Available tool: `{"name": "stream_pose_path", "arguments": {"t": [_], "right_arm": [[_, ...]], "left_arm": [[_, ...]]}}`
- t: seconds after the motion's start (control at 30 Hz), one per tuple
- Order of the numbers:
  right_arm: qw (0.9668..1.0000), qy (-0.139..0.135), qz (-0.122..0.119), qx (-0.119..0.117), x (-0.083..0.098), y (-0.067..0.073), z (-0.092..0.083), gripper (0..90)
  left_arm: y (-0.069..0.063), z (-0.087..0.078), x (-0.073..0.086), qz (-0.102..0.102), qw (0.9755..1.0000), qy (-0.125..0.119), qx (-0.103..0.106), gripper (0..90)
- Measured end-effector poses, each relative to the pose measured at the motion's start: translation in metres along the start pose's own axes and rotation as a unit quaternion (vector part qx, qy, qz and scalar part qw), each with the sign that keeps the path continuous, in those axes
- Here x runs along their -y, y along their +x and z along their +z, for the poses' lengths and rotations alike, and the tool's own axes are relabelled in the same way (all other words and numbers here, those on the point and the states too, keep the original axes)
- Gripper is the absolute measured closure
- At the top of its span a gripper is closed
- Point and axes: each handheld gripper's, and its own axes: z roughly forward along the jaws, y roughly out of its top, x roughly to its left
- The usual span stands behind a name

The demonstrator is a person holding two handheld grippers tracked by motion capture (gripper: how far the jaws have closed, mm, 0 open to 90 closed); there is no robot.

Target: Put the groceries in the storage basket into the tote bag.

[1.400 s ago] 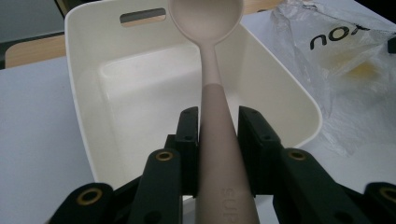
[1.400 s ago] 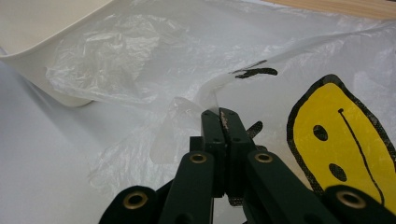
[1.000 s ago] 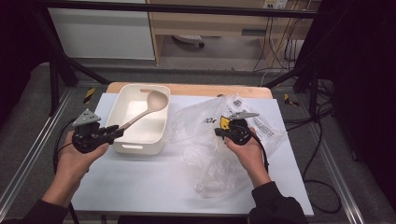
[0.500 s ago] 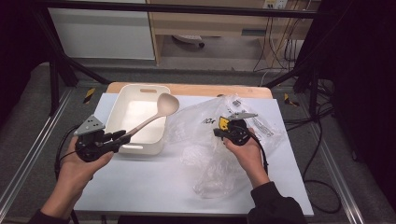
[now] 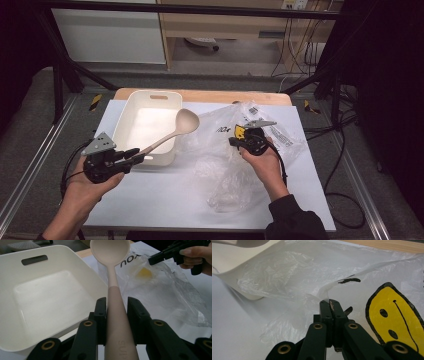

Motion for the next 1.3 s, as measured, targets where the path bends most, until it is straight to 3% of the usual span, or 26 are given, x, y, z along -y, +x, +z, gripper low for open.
{"name": "stream_pose_path", "arguments": {"t": [0.23,0.37,0.5,0.8,1.07,1.3], "right_arm": [[1.0,0.003,-0.003,-0.002,0.0,0.0,0.001,90.0],[0.9998,0.002,0.014,-0.012,-0.001,-0.002,0.004,90.0],[0.9996,0.012,0.019,-0.013,-0.003,-0.002,0.004,90.0],[0.9994,0.021,0.025,-0.009,-0.025,0.0,-0.008,90.0],[0.9993,0.015,0.031,-0.012,-0.047,0.002,-0.017,90.0],[0.9994,0.002,0.033,-0.014,-0.063,0.0,-0.029,90.0]], "left_arm": [[0.005,0.003,0.0,-0.002,0.9999,0.001,0.011,70.4],[0.008,0.006,-0.004,0.017,0.9997,0.005,0.019,70.4],[0.014,0.005,-0.006,0.018,0.9993,-0.004,0.032,70.4],[0.023,-0.008,0.003,0.026,0.9983,-0.014,0.05,70.4],[0.014,-0.014,0.005,0.038,0.9976,-0.014,0.056,70.5],[0.0,-0.006,0.001,0.057,0.9963,-0.007,0.064,70.4]]}}
